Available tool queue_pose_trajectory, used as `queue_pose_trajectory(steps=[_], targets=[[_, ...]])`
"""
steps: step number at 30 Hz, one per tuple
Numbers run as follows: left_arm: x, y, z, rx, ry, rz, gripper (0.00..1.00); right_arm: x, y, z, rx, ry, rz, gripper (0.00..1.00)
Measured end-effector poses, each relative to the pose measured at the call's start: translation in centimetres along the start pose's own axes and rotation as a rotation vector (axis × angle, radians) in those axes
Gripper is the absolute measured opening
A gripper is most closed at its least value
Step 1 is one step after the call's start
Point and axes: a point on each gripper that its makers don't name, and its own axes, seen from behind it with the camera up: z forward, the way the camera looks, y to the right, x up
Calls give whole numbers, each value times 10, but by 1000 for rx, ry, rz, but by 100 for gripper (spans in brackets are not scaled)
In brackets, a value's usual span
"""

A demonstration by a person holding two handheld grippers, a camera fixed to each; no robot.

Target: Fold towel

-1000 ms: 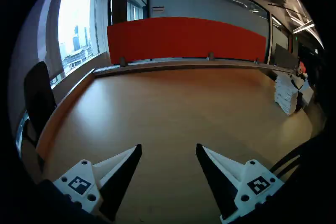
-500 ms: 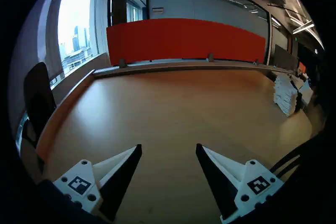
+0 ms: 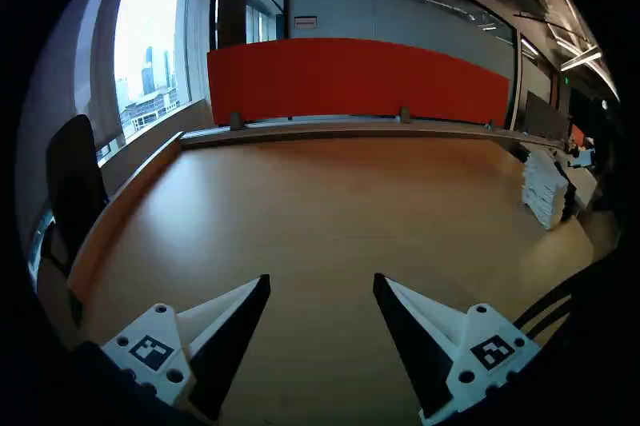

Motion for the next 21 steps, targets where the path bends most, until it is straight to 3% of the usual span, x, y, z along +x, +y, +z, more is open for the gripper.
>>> queue_pose_trajectory(steps=[12,21], targets=[[12,-1,3,14,22,-14,96,28,-19,-11,-1,213,47,80],[27,0,11,18,52,-37,96,46,-32,-16,-16,327,72,82]])
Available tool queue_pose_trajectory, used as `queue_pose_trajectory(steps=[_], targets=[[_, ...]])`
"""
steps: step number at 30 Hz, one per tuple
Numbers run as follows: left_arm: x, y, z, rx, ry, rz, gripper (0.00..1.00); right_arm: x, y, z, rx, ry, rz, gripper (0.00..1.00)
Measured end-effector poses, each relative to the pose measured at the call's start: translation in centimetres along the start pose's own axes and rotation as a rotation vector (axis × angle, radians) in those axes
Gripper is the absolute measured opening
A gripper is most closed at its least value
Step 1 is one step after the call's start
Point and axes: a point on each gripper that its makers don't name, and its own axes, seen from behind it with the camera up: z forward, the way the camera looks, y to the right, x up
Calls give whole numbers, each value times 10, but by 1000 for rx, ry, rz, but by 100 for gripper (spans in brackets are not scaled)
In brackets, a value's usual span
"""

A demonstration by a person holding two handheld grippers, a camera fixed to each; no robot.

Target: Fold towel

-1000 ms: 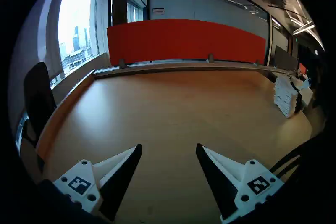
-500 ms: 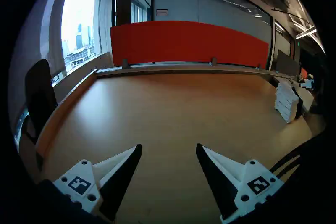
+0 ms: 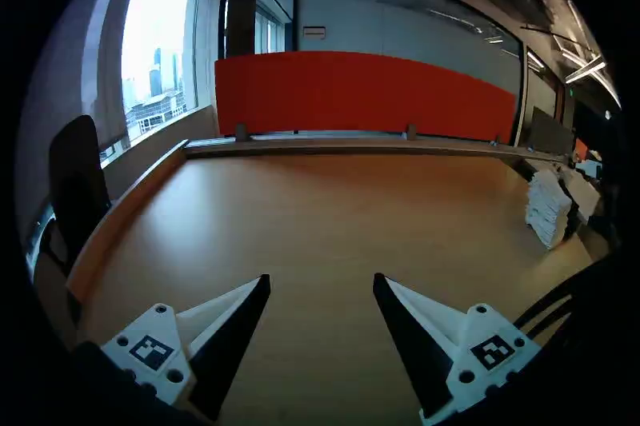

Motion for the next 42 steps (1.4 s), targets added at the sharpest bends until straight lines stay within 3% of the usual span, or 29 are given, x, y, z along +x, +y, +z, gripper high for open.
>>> queue_pose_trajectory(steps=[9,18,29,42], targets=[[17,2,8,-6,37,-15,96,19,-20,-1,32,71,6,88],[37,-8,14,8,88,-35,96,42,-48,-5,68,136,-15,91],[76,-16,19,12,175,-43,96,60,-96,-12,125,191,-18,91],[115,-25,19,21,263,-45,96,72,-173,-26,219,225,-45,91]])
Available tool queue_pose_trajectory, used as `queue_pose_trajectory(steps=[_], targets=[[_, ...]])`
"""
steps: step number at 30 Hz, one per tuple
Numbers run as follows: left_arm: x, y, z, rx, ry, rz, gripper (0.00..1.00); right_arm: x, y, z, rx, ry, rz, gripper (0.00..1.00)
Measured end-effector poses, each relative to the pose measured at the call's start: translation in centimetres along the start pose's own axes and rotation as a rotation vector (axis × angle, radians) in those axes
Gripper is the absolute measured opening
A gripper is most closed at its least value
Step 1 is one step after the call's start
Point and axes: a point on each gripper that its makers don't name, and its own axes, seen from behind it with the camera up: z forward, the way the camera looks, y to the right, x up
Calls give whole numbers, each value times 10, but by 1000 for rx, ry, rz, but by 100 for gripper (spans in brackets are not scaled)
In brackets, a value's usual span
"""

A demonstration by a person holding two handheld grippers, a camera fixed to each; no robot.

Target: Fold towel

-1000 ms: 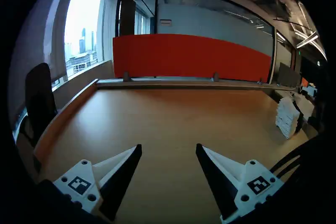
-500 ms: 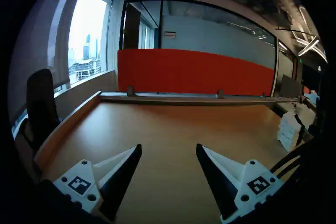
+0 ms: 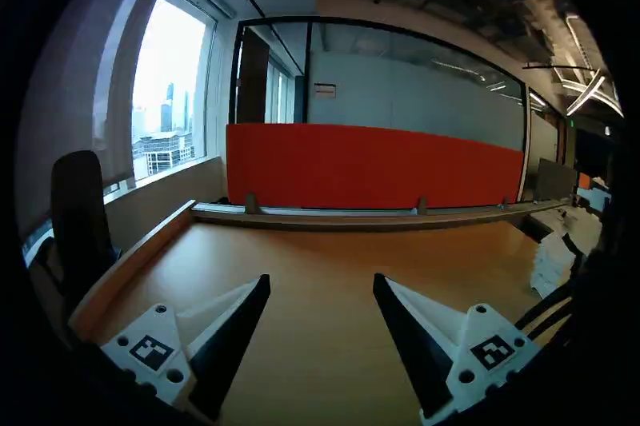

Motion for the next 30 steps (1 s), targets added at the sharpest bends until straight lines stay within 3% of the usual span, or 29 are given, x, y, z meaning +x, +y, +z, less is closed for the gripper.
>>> queue_pose_trajectory(steps=[12,21,26,30], targets=[[25,-6,5,16,55,-14,95,4,-47,5,43,12,-26,93],[26,-9,8,25,60,16,95,9,-57,8,39,21,0,94],[27,-3,12,12,88,44,96,8,-65,10,44,28,12,98],[21,1,16,1,107,32,96,5,-71,10,45,33,22,99]])
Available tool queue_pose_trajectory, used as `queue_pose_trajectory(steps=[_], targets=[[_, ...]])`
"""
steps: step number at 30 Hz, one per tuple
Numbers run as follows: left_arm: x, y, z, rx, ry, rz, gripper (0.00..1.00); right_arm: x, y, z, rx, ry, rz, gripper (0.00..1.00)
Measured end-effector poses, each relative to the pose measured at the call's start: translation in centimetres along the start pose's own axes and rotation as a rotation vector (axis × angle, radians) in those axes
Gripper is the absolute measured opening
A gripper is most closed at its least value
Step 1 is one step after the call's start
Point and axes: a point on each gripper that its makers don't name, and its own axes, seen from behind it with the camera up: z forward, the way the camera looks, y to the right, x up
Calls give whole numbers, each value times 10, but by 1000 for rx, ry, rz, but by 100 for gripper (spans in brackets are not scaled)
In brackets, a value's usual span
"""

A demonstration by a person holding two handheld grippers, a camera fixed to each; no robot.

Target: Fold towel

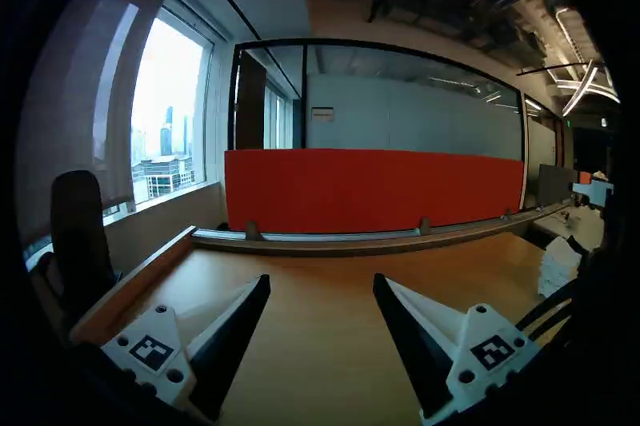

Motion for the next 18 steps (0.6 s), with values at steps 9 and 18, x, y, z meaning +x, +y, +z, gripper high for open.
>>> queue_pose_trajectory(steps=[9,18], targets=[[-29,0,1,16,28,8,95,-17,-6,-5,2,2,8,99],[-56,8,1,20,62,8,96,-28,-7,-14,12,16,14,99]])
